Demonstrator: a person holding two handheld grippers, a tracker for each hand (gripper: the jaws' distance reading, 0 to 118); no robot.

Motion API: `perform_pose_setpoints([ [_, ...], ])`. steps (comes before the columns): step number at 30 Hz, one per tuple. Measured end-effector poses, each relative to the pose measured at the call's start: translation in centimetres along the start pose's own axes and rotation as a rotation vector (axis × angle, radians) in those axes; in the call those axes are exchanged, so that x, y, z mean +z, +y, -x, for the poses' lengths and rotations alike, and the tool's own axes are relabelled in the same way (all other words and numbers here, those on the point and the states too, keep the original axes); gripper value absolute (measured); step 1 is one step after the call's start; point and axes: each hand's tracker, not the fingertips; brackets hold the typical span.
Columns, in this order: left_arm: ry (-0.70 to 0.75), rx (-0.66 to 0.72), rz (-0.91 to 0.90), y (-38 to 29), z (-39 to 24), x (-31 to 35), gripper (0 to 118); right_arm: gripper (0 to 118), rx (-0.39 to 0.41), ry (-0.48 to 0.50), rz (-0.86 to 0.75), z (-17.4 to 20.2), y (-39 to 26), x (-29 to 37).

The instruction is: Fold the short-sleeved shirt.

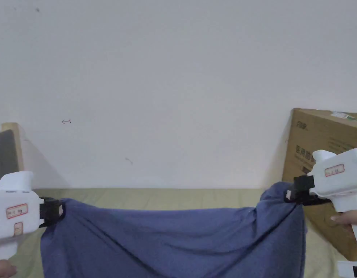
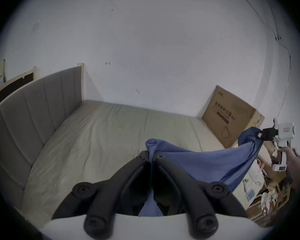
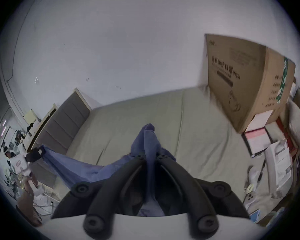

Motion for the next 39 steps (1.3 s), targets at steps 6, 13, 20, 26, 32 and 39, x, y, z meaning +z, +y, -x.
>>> perform_pose_setpoints([
  [6, 0.039, -0.056, -0.077, 6.1, -1.7, -0.4, 3, 6, 0.043, -0.028, -0.094, 2.4, 5.5, 2.0],
  [13, 0.073, -0.069, -0.159, 12.9, -2.6, -1.7, 3, 6, 0.150, -0.086, -0.197, 5.6, 12.9, 1.3],
  [20, 0.117, -0.078, -0.236, 18.2, -2.6, -5.5, 3, 6, 0.184, -0.137, -0.298, 8.0, 19.3, -1.1],
  [26, 0.166, -0.112, -0.303, 19.9, -2.9, -9.0, 3, 6, 0.213, -0.174, -0.421, 8.8, 21.7, -3.4],
  [32, 0.153, -0.084, -0.244, 15.2, -2.1, -12.7, 3, 6, 0.186, -0.184, -0.397, 6.0, 16.9, -8.4],
  [39, 0.083, 0.101, 0.072, -2.0, 0.8, -16.3, 3, 6, -0.031, -0.169, -0.088, -2.0, -1.9, -16.6],
])
